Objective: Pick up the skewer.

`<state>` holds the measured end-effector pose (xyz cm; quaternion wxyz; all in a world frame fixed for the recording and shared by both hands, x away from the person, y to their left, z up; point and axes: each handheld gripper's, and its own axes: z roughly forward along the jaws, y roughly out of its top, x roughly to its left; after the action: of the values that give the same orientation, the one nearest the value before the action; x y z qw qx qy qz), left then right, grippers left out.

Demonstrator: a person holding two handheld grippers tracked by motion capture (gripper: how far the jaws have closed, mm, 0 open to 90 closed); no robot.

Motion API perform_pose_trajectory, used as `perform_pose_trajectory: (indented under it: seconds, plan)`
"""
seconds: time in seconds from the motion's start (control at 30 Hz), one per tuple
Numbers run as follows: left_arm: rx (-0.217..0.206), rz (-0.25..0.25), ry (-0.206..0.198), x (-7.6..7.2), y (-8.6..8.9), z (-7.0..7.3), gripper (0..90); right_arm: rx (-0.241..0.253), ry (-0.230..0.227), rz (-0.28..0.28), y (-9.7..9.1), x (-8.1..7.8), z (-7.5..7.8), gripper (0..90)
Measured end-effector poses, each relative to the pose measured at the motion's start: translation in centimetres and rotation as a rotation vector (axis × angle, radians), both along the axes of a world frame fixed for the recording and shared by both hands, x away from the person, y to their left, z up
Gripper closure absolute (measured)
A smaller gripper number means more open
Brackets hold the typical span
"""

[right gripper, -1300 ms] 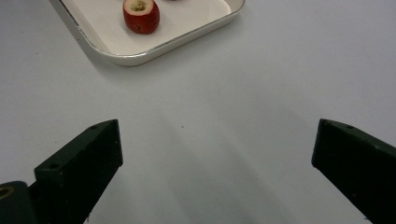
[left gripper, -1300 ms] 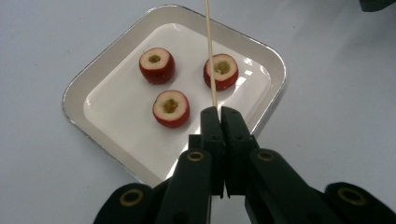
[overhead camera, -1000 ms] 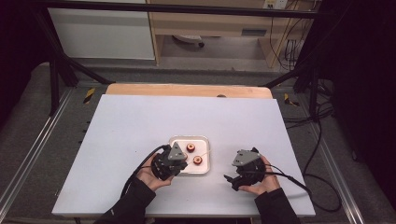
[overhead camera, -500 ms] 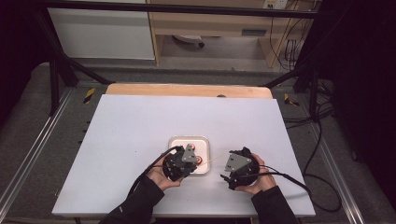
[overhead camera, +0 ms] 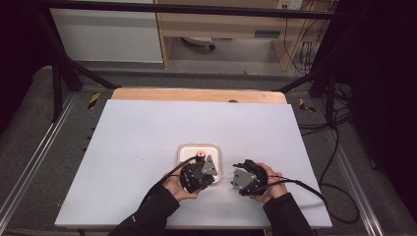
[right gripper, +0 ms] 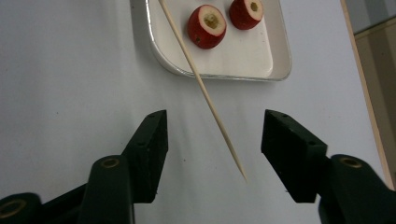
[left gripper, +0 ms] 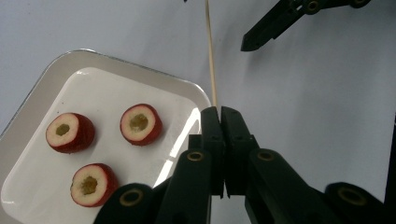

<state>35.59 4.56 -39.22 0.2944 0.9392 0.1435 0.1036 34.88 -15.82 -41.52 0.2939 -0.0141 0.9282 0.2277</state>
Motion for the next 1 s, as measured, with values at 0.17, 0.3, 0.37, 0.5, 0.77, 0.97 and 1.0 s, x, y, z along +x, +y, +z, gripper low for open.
perform_pose_trajectory:
  seconds: [0.17,0.3,0.37,0.5,0.77,0.97,1.0]
  plan:
    - [0.019,-0.031,-0.001,-0.1,-0.9,0.0,88.7,-0.056,-0.012,0.064,0.3,0.0,-0.2,57.0]
    - [0.025,-0.052,-0.001,-0.2,-1.3,0.0,88.7,-0.100,-0.027,0.104,0.3,-0.1,-0.4,63.8]
    - [0.023,-0.054,0.001,-0.3,-1.4,-0.1,88.7,-0.117,-0.037,0.128,0.3,-0.1,-0.5,67.7]
    - [0.025,-0.061,0.003,-0.3,-1.4,-0.2,88.7,-0.145,-0.056,0.169,0.2,-0.1,-0.6,74.6]
    - [0.026,-0.068,0.002,-0.4,-1.3,-0.2,88.8,-0.185,-0.069,0.216,0.2,-0.2,-0.8,82.3]
    - [0.020,-0.062,0.009,-0.4,-1.0,-0.4,88.7,-0.197,-0.085,0.236,0.1,-0.2,-0.7,88.1]
    - [0.020,-0.062,0.009,-0.4,-1.0,-0.4,88.7,-0.200,-0.088,0.239,0.1,-0.3,-0.6,88.4]
